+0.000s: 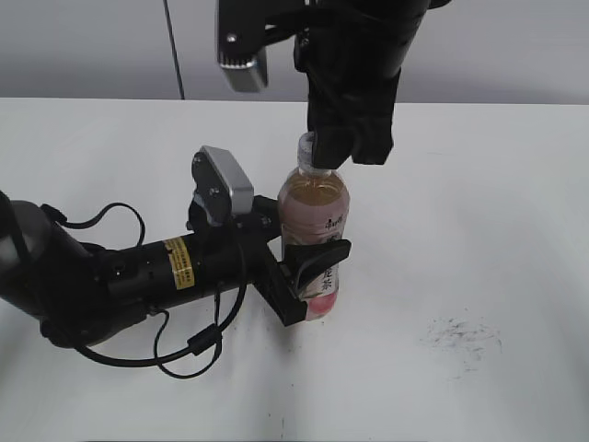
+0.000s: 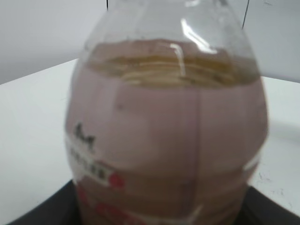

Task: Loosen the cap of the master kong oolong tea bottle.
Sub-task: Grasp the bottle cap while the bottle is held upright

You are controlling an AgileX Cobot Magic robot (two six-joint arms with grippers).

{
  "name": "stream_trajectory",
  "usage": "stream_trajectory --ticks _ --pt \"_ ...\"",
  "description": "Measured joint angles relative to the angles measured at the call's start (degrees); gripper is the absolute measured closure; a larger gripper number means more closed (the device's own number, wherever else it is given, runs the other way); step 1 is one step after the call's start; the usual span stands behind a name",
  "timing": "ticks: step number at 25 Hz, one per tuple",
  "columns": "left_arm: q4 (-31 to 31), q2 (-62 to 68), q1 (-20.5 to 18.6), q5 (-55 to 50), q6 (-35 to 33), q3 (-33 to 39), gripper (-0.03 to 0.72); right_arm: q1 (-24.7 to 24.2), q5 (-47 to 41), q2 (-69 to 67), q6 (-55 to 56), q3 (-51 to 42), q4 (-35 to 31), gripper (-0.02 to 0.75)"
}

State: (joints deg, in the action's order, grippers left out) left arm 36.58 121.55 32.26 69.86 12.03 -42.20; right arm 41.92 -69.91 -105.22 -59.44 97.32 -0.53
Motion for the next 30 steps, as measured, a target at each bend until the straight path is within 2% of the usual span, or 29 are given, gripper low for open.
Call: stream_trajectory --ticks 3,6,7,11,13,15,17,22,25,30 --pt "0.1 0.0 0.0 0.1 0.0 0.0 0.303 0.0 0.1 0.0 -9.2 0.0 0.2 0.467" --pt "0.1 0.0 0.0 0.1 -0.1 0.0 0.303 0.0 0.2 0.0 -10.3 0.0 -0.3 0.461" --pt "0.1 0.0 0.0 0.1 -0.1 0.0 0.303 0.0 0.2 0.0 -10.0 0.0 -0.4 0.438" --pt "0.0 0.0 0.0 0.1 0.1 0.0 0.303 0.0 1.4 0.7 -6.0 0.0 -3.5 0.197" --pt "0.0 0.0 0.0 0.1 0.1 0.0 0.303 0.0 3.6 1.8 0.5 0.0 -5.3 0.134" --pt "-0.1 0.0 0.0 0.1 0.1 0.0 0.303 0.0 5.5 3.2 13.5 0.2 -6.8 0.135" --pt "-0.1 0.0 0.0 0.1 0.1 0.0 0.303 0.1 6.5 4.3 28.0 0.4 -6.9 0.171" --pt "-0.1 0.0 0.0 0.0 0.1 0.0 0.303 0.1 3.0 4.1 60.0 0.5 -2.9 0.197" --pt "-0.1 0.0 0.0 0.0 0.1 0.0 0.303 0.1 0.8 2.3 67.5 0.5 -0.9 0.199" --pt "-0.1 0.0 0.0 0.0 0.2 0.0 0.303 0.1 0.3 -0.5 69.2 0.5 -1.6 0.227"
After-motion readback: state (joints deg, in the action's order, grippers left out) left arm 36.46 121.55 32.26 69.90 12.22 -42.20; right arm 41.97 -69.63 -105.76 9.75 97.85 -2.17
